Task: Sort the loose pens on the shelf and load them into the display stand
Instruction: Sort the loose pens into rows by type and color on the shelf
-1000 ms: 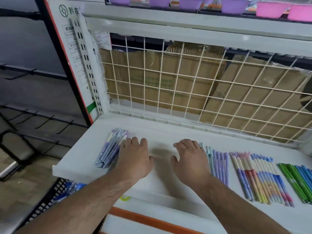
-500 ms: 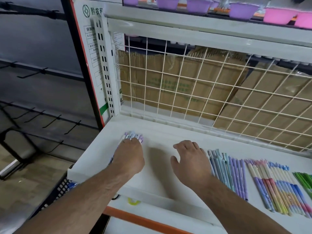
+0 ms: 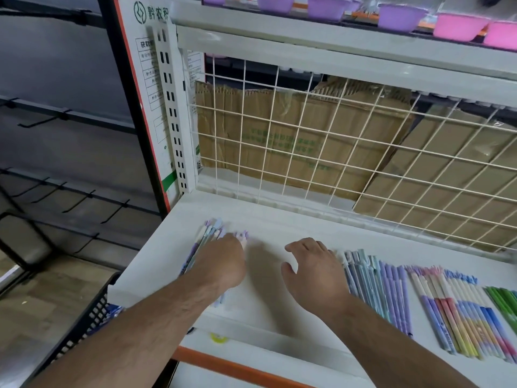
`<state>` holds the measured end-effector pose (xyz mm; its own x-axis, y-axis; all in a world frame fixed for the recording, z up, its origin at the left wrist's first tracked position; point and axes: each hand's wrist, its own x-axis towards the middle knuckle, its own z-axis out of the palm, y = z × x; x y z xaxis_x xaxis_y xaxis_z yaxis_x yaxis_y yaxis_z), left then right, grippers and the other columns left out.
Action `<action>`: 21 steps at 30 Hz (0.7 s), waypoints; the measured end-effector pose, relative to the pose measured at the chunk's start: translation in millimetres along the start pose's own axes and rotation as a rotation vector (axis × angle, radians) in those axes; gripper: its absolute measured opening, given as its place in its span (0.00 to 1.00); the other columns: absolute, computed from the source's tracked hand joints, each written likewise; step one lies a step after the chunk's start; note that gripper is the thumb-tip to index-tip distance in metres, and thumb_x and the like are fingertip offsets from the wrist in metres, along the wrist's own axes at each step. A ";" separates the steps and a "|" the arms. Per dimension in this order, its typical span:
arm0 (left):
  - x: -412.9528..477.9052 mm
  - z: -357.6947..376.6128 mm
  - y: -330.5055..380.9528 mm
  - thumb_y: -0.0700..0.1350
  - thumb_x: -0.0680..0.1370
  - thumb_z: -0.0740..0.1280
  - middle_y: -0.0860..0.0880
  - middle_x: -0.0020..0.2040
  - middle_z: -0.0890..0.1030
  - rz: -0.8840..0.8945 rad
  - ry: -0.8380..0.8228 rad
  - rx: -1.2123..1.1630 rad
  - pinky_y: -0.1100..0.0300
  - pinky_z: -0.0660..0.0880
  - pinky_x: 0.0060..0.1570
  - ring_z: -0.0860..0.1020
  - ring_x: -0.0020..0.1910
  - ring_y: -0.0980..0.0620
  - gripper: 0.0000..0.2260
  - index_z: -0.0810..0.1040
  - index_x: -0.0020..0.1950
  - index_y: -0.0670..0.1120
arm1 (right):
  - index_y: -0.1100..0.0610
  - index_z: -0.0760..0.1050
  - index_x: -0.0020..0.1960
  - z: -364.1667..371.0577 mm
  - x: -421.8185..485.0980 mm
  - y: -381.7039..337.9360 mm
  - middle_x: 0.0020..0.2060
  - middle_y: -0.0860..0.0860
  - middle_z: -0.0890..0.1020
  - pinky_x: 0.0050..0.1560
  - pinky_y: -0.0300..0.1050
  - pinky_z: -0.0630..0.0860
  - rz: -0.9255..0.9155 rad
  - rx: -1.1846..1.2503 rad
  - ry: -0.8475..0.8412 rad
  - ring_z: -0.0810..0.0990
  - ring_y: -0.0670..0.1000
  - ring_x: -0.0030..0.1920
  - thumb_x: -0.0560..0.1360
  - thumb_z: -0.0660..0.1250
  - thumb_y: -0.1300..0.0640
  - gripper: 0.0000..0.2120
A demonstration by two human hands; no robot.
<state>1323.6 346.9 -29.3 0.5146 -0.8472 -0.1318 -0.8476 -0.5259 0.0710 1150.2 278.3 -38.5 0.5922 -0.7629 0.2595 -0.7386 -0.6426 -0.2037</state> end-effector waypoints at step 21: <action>-17.6 -7.4 100.3 0.46 0.81 0.57 0.46 0.41 0.76 0.012 -0.186 -0.569 0.57 0.66 0.34 0.74 0.38 0.48 0.09 0.69 0.44 0.44 | 0.51 0.77 0.54 -46.7 -51.2 79.8 0.50 0.49 0.80 0.47 0.46 0.74 0.268 0.017 -0.025 0.80 0.53 0.51 0.78 0.61 0.49 0.10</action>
<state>1230.5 308.5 -12.6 0.4308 -0.8528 -0.2951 -0.6241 -0.5178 0.5852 1045.9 269.4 -24.0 0.3842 -0.9073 0.1707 -0.8649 -0.4184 -0.2774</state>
